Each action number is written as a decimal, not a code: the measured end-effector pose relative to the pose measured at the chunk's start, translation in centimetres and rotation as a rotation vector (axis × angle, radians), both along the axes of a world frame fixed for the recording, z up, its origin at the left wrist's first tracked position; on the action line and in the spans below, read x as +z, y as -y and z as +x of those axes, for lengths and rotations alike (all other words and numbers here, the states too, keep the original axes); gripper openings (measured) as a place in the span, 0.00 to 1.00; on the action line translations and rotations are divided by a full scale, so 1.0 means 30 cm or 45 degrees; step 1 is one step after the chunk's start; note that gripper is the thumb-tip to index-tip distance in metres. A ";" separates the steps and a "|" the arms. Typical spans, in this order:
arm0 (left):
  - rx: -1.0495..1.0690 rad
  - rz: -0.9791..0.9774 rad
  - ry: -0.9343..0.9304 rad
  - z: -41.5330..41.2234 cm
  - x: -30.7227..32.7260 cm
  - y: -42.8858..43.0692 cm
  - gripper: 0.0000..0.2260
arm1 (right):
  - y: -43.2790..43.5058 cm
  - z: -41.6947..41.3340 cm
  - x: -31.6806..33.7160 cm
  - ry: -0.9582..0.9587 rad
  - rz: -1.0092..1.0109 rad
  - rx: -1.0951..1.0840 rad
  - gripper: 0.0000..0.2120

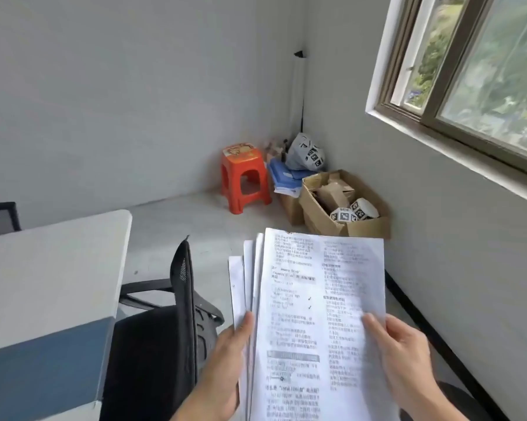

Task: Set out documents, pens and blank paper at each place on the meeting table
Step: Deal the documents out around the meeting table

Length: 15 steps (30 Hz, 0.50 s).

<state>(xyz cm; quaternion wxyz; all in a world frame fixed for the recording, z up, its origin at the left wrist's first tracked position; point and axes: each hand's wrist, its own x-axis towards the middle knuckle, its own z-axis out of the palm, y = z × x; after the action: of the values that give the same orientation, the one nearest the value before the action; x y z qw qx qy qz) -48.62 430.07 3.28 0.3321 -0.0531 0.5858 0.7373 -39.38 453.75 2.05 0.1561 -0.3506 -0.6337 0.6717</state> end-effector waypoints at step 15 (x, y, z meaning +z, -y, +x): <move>0.736 -0.080 0.041 -0.458 0.074 -0.051 0.17 | -0.088 -0.951 -0.065 0.157 -0.287 0.736 0.08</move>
<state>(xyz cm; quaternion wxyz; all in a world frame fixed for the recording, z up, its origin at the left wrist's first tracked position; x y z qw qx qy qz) -62.36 431.60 5.48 0.1158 -0.2397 0.5637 0.7819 -67.90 456.39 0.11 -0.1198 -0.2109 -0.6370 0.7318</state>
